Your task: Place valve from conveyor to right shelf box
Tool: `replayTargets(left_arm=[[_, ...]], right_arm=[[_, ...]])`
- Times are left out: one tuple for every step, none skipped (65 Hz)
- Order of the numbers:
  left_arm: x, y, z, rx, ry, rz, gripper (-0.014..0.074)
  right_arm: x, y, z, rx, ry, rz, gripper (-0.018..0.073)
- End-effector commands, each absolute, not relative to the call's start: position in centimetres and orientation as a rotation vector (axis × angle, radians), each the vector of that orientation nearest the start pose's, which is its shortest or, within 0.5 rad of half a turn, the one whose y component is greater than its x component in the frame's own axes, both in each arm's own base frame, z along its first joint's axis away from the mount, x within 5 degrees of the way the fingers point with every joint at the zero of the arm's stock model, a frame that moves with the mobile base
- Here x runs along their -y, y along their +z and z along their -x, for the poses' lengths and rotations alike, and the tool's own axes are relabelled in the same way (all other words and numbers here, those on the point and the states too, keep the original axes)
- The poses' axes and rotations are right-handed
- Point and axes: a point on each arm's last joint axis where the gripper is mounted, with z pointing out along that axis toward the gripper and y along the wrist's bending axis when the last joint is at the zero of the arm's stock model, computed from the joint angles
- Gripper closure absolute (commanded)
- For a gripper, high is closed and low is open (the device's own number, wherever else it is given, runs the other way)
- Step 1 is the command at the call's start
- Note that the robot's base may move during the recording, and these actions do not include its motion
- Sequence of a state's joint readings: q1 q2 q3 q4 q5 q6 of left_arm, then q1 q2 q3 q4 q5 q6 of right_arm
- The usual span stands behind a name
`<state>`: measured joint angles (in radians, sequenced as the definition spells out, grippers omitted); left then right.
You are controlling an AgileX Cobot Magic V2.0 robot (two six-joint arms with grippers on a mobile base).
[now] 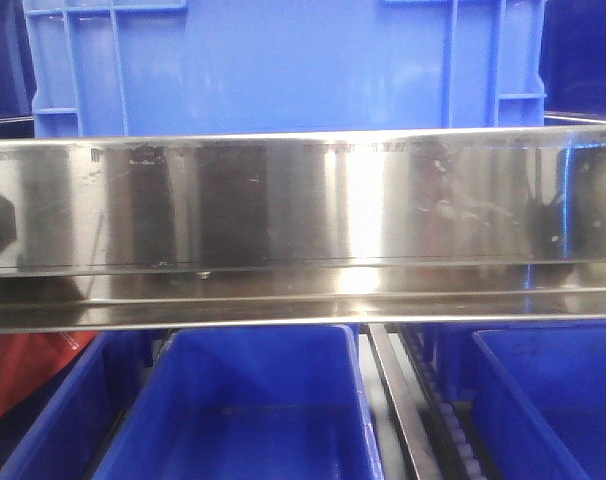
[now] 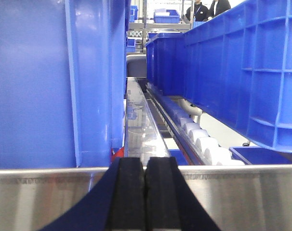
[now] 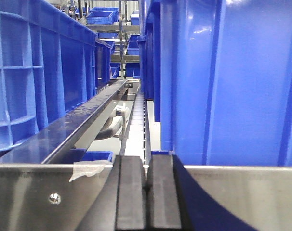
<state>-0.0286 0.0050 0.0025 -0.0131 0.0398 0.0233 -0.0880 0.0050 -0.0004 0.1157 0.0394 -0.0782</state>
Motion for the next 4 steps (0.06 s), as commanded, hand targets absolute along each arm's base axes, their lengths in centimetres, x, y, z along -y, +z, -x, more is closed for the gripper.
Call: replayTargets(left_arm=[[0.20, 21.17, -5.62, -1.500, -0.030, -0.025, 0.0707], [0.20, 21.17, -5.62, -1.500, -0.030, -0.025, 0.0707], [0.20, 21.17, -5.62, -1.500, -0.030, -0.025, 0.0707], [0.20, 21.17, -5.62, -1.500, -0.030, -0.025, 0.0707]], right_arm=[[0.46, 21.15, -5.61, -1.500, -0.037, -0.089, 0.0721], [0.46, 21.15, -5.61, -1.500, -0.037, -0.089, 0.0721], [0.46, 21.15, -5.61, -1.500, -0.037, -0.089, 0.0721], [0.46, 21.15, -5.61, -1.500, -0.037, -0.089, 0.0721]])
